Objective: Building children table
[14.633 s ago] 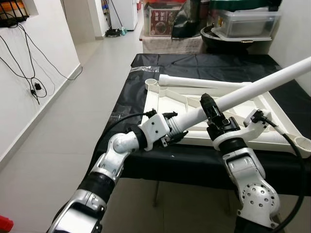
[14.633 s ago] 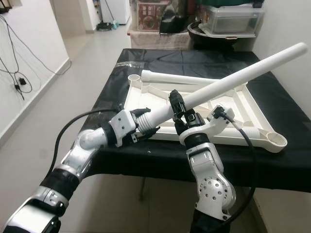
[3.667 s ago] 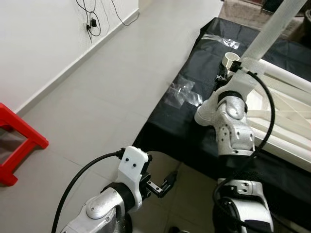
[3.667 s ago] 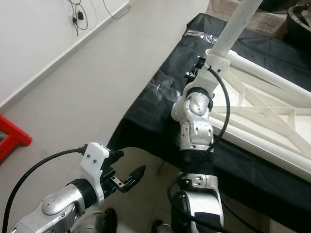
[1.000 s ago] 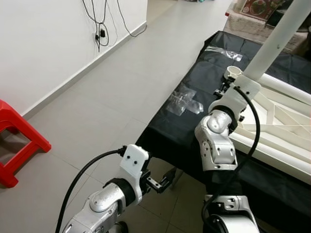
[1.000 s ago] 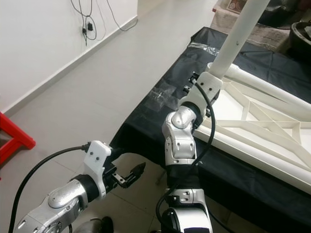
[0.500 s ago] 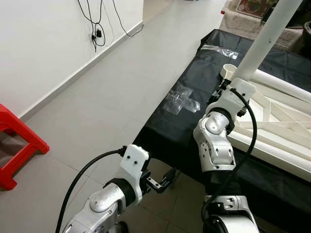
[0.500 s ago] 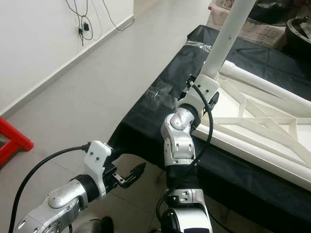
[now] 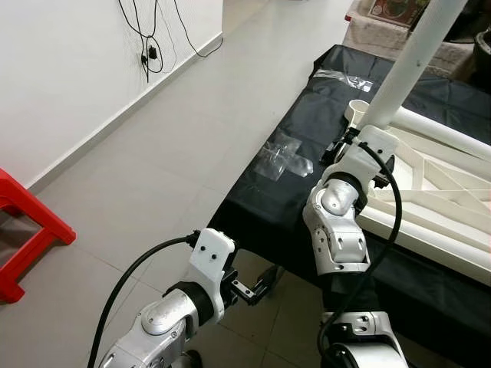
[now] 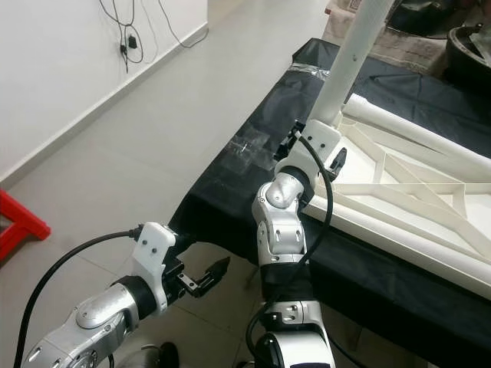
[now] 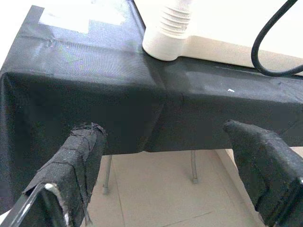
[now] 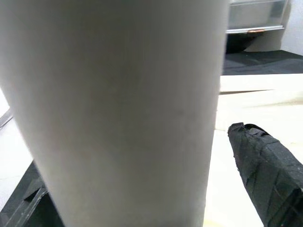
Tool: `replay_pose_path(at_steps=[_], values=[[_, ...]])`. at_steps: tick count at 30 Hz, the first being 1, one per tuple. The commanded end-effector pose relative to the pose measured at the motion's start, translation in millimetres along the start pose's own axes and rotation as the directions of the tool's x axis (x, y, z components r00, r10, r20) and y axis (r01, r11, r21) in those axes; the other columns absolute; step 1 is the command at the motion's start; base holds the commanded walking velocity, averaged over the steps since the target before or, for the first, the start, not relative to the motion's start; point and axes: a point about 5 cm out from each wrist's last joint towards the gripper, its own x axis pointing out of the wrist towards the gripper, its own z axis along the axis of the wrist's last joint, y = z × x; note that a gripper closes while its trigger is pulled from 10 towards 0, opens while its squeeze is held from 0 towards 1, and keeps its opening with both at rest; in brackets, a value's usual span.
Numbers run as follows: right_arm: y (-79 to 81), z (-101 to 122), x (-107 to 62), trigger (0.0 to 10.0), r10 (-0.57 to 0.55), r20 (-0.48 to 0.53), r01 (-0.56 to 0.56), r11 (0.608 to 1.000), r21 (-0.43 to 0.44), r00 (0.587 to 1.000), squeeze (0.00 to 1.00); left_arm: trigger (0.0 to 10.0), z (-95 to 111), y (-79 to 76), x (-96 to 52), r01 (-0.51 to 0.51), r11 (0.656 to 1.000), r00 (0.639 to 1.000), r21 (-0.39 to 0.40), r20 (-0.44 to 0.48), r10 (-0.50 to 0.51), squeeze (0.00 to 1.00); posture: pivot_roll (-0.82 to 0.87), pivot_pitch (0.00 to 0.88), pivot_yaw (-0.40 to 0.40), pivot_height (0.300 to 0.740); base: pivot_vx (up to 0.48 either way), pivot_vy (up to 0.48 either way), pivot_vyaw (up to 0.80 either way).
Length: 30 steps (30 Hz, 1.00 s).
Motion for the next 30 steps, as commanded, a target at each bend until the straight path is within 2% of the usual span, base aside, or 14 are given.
replay_pose_path(at_steps=[1, 30], values=[[-1.0, -10, -8.3, 10.0, 0.003, -0.034, -0.002, 1.0, 0.016, 0.999, 0.0, 10.0, -4, -0.8, 0.3, 0.009, 1.0, 1.0, -0.01, -0.015, -0.009, 0.0, 0.18, 0.18, -0.073, 0.74, 0.0, 0.0, 0.0], [-1.5, -12, -30.8, 10.0, 0.193, -0.087, -0.186, 0.979, 0.08, 0.977, 0.0, 10.0, -6, -0.3, 1.6, 0.009, 1.0, 1.0, -0.016, -0.016, -0.01, 0.0, 0.17, 0.163, -0.071, 0.74, 0.0, 0.0, 0.0]])
